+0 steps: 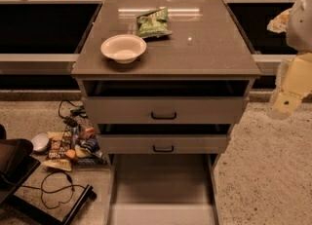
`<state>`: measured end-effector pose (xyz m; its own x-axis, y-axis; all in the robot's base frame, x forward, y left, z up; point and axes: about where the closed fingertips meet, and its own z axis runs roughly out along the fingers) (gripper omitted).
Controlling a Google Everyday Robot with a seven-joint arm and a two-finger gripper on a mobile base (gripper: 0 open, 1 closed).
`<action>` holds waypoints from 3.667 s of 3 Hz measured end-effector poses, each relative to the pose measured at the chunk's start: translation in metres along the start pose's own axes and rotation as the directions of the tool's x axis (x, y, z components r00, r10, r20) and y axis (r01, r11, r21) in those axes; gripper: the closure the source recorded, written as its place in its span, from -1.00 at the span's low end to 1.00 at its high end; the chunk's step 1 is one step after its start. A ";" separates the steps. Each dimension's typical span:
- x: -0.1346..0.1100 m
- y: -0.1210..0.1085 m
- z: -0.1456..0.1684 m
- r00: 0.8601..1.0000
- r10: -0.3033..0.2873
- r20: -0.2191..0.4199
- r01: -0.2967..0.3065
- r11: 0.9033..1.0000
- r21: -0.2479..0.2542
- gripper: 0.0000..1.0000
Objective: Close bottom drawer
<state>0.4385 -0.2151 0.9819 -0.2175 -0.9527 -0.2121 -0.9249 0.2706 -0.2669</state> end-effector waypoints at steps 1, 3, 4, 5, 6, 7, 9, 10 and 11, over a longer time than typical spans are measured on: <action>0.000 0.000 0.000 1.000 0.000 0.000 0.000 1.000 0.000 -1.00; 0.040 0.020 0.020 0.995 0.096 0.012 -0.097 0.994 0.046 -1.00; 0.083 0.049 0.065 0.984 0.180 0.000 -0.179 0.982 0.061 -1.00; 0.121 0.076 0.133 0.971 0.232 -0.064 -0.228 0.972 0.062 -1.00; 0.161 0.108 0.204 0.952 0.267 -0.147 -0.263 0.964 0.048 -1.00; 0.161 0.108 0.204 0.952 0.267 -0.147 -0.263 0.964 0.048 -1.00; 0.153 0.142 0.299 0.972 0.222 -0.071 -0.223 0.975 -0.002 -1.00; 0.148 0.172 0.365 0.970 0.240 -0.025 -0.241 0.969 -0.060 -1.00; 0.150 0.196 0.430 0.963 0.268 -0.018 -0.268 0.955 -0.126 -1.00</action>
Offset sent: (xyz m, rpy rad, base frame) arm -0.0137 -0.0165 -0.0088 0.0570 -0.0348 -0.0328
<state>0.3582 -0.2459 0.4933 -0.4632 -0.8474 -0.2594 -0.8642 0.4968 -0.0798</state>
